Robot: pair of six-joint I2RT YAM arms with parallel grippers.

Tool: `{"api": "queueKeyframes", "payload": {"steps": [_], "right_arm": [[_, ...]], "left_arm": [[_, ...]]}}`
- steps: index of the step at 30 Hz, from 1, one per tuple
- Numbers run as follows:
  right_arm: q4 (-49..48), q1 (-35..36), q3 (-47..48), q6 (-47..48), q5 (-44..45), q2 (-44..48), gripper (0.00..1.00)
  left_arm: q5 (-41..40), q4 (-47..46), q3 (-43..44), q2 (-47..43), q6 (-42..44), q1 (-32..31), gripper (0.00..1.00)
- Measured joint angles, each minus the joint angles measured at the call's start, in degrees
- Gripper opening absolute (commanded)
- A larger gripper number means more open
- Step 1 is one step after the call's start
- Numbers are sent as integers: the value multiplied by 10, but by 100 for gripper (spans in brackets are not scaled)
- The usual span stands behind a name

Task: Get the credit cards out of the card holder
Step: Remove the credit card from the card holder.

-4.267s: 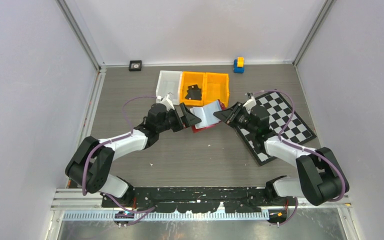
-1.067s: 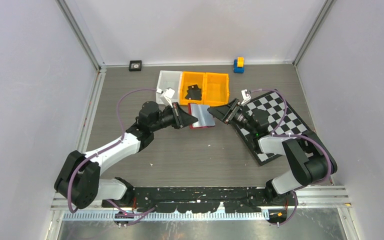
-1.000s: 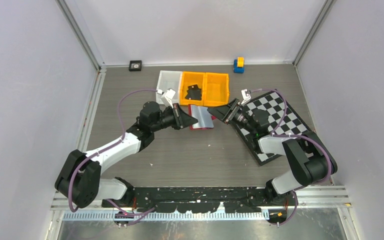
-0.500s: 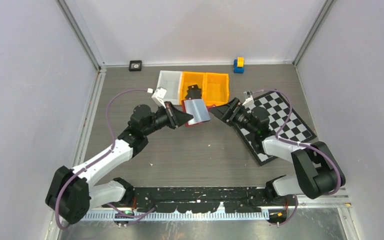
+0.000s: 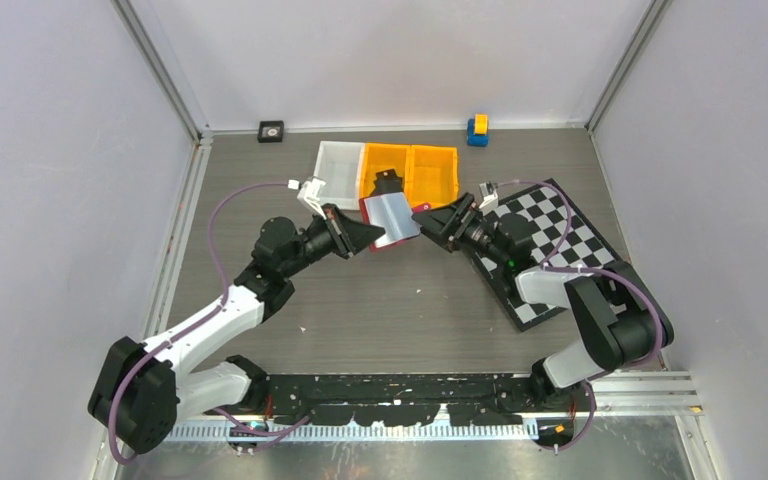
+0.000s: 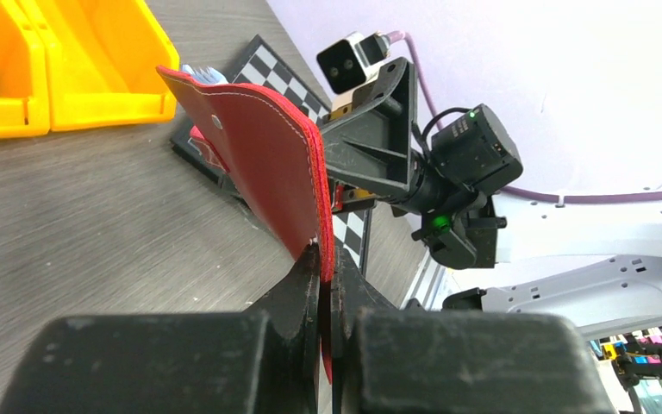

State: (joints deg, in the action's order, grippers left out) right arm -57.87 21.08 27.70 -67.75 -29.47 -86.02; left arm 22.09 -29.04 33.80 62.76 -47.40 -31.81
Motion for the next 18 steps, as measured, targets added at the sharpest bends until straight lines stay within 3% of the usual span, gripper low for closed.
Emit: {"api": "queueKeyframes", "payload": {"steps": [15,18], "right_arm": [[-43,17,15,-47,-20,-30,91],[-51,17,15,-50,-22,-29,86]], "left_arm": [[14,-51,-5,15,-16,0,0],[6,-36,-5,17,-13,0,0]]}}
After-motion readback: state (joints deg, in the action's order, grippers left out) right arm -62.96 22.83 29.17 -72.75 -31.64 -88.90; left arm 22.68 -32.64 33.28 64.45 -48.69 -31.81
